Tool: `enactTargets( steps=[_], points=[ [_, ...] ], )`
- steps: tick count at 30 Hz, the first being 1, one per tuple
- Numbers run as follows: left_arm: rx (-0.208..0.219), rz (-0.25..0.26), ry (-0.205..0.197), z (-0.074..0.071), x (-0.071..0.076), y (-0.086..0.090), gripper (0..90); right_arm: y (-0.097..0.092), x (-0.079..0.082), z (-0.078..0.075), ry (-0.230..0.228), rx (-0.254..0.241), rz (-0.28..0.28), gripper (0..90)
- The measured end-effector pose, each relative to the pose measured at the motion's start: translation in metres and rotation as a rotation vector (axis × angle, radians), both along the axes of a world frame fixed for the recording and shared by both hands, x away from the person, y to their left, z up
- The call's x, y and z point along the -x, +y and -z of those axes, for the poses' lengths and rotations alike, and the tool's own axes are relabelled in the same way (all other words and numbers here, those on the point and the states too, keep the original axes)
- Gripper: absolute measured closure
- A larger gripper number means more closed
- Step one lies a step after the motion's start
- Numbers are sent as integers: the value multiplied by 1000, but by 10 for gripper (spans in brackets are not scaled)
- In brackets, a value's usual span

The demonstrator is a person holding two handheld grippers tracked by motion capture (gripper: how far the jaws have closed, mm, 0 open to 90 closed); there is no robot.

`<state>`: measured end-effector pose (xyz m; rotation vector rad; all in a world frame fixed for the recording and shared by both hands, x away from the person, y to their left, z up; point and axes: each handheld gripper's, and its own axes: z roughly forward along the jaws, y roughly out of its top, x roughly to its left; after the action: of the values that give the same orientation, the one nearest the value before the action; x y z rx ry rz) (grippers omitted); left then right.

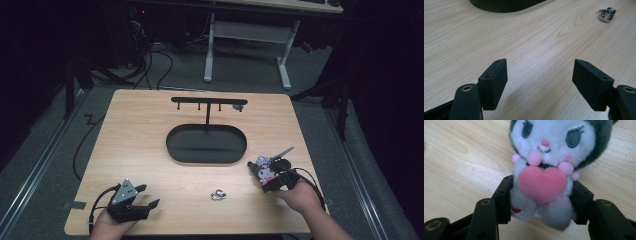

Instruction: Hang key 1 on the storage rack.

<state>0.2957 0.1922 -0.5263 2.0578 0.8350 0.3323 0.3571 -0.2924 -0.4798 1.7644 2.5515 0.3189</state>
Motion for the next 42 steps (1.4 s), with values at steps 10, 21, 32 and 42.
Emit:
enactTargets(
  steps=[10, 21, 32, 42],
  points=[
    [0, -3, -9, 0, -1, -1, 289, 0, 6, -13, -14, -14, -37, 493],
    [32, -51, -7, -2, -1, 6, 289, 6, 14, -36, -43, -42, -96, 516],
    [25, -110, -19, -1, -6, 14, 282, 18, 14, -41, -28, -43, -129, 518],
    [17, -121, -31, -4, -3, 14, 278, 26, 14, -51, -45, -68, -159, 518]
  ],
)
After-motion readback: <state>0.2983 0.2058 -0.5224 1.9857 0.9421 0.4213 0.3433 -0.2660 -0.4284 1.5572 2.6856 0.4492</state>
